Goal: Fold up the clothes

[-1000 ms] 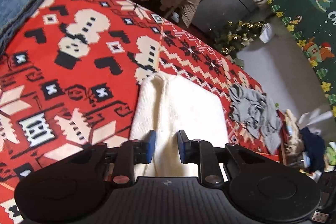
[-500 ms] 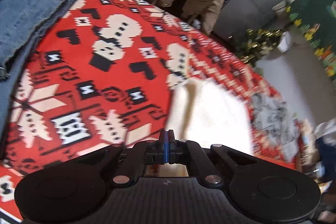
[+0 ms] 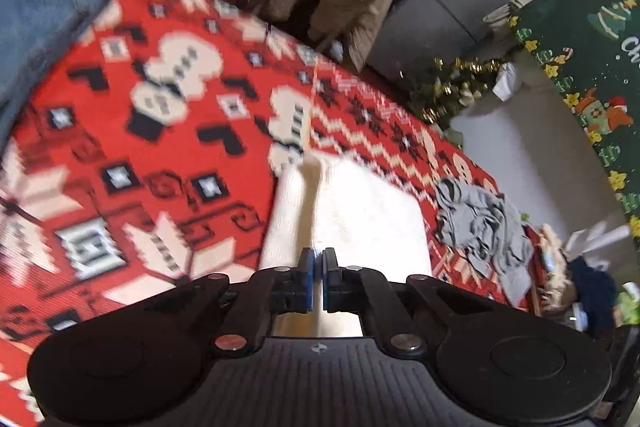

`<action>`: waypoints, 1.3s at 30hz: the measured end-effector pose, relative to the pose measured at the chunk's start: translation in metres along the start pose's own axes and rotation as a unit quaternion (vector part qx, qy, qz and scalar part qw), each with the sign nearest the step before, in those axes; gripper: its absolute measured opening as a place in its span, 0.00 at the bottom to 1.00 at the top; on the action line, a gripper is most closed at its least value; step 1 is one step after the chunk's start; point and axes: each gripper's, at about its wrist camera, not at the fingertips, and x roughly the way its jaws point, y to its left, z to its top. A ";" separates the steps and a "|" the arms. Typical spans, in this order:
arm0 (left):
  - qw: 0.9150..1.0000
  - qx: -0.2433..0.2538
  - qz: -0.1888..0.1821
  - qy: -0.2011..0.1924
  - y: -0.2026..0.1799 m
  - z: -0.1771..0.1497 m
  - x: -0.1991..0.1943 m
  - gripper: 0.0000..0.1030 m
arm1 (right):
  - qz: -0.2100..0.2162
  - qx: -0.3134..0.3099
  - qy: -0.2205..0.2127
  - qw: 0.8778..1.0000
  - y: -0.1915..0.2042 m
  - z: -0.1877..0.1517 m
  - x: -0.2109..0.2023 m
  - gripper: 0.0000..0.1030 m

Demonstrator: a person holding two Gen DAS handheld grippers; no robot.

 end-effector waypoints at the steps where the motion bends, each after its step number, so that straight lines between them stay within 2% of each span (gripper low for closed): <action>1: 1.000 0.003 0.002 -0.005 0.000 -0.001 -0.003 0.04 | 0.000 0.000 0.001 1.000 0.000 0.000 0.000 0.28; 4: 1.000 0.010 0.006 -0.012 0.000 -0.003 -0.011 0.04 | 0.003 0.001 0.002 1.000 -0.001 0.001 0.001 0.28; 8: 1.000 0.004 0.010 0.019 0.003 -0.005 -0.003 0.07 | 0.002 0.002 0.004 1.000 -0.001 0.001 0.002 0.28; 12: 1.000 0.004 -0.006 0.024 0.003 -0.008 -0.006 0.24 | 0.002 0.002 0.004 1.000 -0.001 0.001 0.002 0.28; 15: 0.999 0.023 -0.009 0.021 -0.005 -0.011 -0.008 0.26 | 0.003 0.001 0.004 1.000 0.000 0.001 0.001 0.28; 17: 0.999 0.038 0.009 0.031 -0.010 -0.016 -0.003 0.24 | 0.003 -0.001 0.003 1.000 0.000 0.001 0.001 0.28; 18: 0.998 0.048 0.024 0.032 -0.013 -0.018 -0.002 0.05 | 0.002 -0.002 0.003 1.000 0.000 0.001 0.001 0.28; 19: 0.997 0.056 0.035 0.029 -0.016 -0.020 -0.002 0.00 | 0.002 -0.002 0.003 1.000 0.000 0.001 0.001 0.28; 26: 0.997 0.064 0.040 0.011 -0.018 -0.026 -0.019 0.00 | 0.003 -0.002 0.004 1.000 0.000 0.001 0.001 0.29; 28: 0.998 0.054 0.033 0.024 -0.015 -0.025 -0.014 0.07 | 0.002 -0.003 0.003 1.000 0.000 0.001 0.001 0.29; 30: 0.998 0.045 0.025 0.040 -0.012 -0.024 -0.009 0.30 | 0.002 -0.005 0.003 1.000 0.001 0.001 0.001 0.29; 34: 0.995 0.071 0.048 0.041 -0.019 -0.029 -0.003 0.26 | 0.002 -0.005 0.003 1.000 0.001 0.000 0.001 0.29; 36: 0.993 0.086 0.068 0.032 -0.023 -0.032 -0.003 0.06 | 0.001 -0.006 0.003 1.000 0.002 0.000 0.001 0.29; 39: 0.994 0.085 0.066 0.006 -0.024 -0.035 -0.016 0.05 | 0.002 -0.006 0.004 1.000 0.001 0.001 0.002 0.29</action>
